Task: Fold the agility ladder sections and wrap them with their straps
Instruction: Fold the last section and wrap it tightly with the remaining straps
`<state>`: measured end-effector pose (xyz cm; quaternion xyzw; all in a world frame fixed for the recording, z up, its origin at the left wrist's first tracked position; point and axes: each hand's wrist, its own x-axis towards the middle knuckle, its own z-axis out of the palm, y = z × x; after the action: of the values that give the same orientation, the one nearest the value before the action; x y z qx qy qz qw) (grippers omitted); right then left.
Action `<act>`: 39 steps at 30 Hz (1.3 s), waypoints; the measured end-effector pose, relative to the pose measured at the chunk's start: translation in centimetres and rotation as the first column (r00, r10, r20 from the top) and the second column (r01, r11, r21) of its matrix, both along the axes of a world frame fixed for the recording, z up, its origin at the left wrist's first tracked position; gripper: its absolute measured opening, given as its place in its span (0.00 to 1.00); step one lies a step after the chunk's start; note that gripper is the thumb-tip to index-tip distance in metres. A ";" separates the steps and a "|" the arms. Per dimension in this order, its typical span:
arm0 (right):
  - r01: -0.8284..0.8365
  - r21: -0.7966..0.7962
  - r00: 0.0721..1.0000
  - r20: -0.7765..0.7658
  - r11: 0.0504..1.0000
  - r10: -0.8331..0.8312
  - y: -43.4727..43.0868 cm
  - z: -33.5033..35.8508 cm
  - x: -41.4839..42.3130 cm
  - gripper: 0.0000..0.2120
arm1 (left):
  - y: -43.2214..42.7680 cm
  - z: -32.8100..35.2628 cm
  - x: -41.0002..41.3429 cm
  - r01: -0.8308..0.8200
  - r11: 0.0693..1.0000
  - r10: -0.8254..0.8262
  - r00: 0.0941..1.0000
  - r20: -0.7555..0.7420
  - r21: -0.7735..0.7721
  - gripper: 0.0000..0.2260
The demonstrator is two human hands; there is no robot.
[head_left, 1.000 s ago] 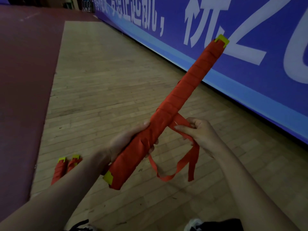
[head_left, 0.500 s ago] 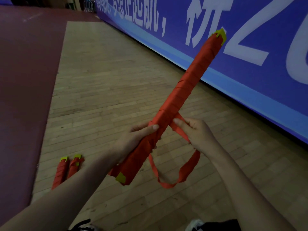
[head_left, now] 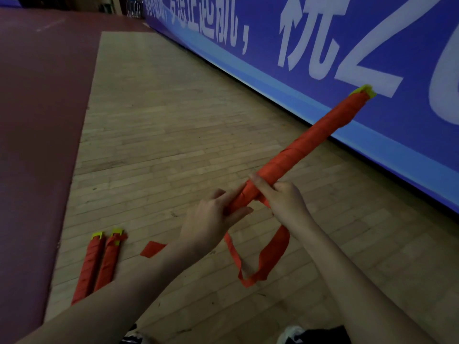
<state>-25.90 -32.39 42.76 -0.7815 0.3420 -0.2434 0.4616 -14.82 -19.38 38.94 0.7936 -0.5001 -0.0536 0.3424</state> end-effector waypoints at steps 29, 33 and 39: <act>-0.332 0.271 0.897 0.387 0.903 0.213 0.9 2.6 -1.4 0.14 | 2.8 6.1 0.3 0.324 0.923 -0.323 0.356 -0.877 -0.209 0.19; -0.397 0.292 0.908 0.262 0.870 0.326 1.1 3.4 -1.6 0.12 | 4.0 5.5 -0.1 0.243 0.948 -0.288 0.390 -0.875 -0.204 0.21; -0.420 0.313 0.908 0.160 0.852 0.388 0.9 2.8 -1.6 0.15 | 4.7 4.9 0.7 0.142 0.968 -0.249 0.458 -0.853 -0.206 0.19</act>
<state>-27.48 -31.45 45.54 -0.7321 0.1856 -0.1134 0.6455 -14.16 -14.70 43.80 0.5738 -0.3462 -0.4616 0.5812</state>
